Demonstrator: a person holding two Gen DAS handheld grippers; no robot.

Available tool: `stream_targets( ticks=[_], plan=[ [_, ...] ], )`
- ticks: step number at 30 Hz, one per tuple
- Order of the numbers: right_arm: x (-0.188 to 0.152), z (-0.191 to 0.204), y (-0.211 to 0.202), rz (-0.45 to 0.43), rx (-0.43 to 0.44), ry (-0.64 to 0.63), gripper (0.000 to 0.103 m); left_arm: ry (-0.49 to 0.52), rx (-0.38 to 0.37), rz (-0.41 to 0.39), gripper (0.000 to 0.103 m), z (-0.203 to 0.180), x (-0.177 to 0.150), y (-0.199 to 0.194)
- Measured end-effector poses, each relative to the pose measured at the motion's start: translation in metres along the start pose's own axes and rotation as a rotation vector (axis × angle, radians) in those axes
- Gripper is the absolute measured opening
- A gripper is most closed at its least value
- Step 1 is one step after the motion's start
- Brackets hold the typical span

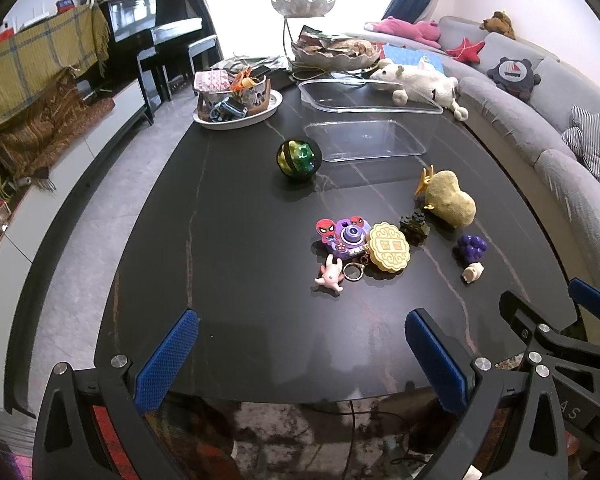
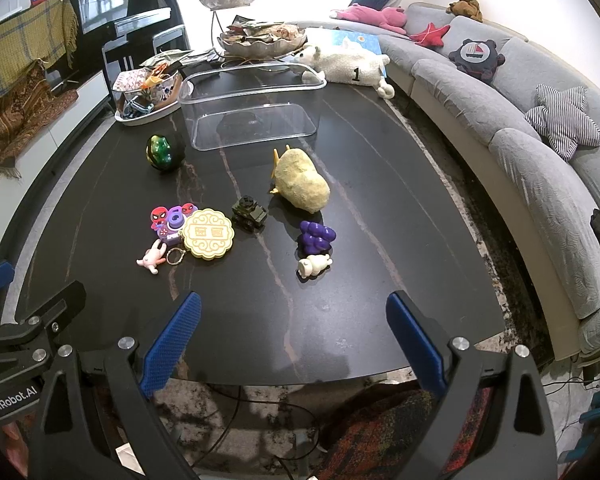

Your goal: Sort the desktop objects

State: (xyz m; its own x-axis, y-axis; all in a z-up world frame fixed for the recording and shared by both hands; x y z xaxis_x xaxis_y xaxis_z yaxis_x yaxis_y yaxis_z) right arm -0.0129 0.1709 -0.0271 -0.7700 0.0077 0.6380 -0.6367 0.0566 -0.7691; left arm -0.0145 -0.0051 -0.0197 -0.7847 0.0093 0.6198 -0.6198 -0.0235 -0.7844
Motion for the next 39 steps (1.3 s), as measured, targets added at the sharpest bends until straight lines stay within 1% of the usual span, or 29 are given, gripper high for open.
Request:
stream_targets(
  ticks=[23, 32, 37, 39],
  plan=[
    [0.002, -0.001, -0.001, 0.000, -0.004, 0.002, 0.093, 0.001, 0.004, -0.016, 0.102, -0.001, 0.002, -0.001],
    [0.001, -0.005, 0.003, 0.006, 0.013, 0.013, 0.091, -0.048, -0.019, 0.007, 0.102, -0.001, -0.001, 0.006],
    [0.000, -0.005, 0.006, 0.009, 0.024, 0.007, 0.090, -0.059, -0.045, 0.016, 0.100, -0.002, -0.004, 0.010],
    [-0.001, -0.003, 0.008, 0.012, 0.030, 0.000, 0.090, -0.041, -0.066, 0.014, 0.093, -0.004, -0.005, 0.011]
  ],
)
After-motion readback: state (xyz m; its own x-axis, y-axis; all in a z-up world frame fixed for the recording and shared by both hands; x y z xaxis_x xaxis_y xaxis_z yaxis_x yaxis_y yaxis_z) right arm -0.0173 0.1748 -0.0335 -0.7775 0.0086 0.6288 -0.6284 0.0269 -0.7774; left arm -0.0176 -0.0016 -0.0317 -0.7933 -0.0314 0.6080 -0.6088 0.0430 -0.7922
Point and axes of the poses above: each gripper's, at about its wrist camera, not at the fingertips, and y roughly the way its jaws point, z to its left, x to its top, the point moved 2 cm from there along y, roughly the way its jaws point, and after that the axes turned 2 degrees about -z, right-handed, at the moved point
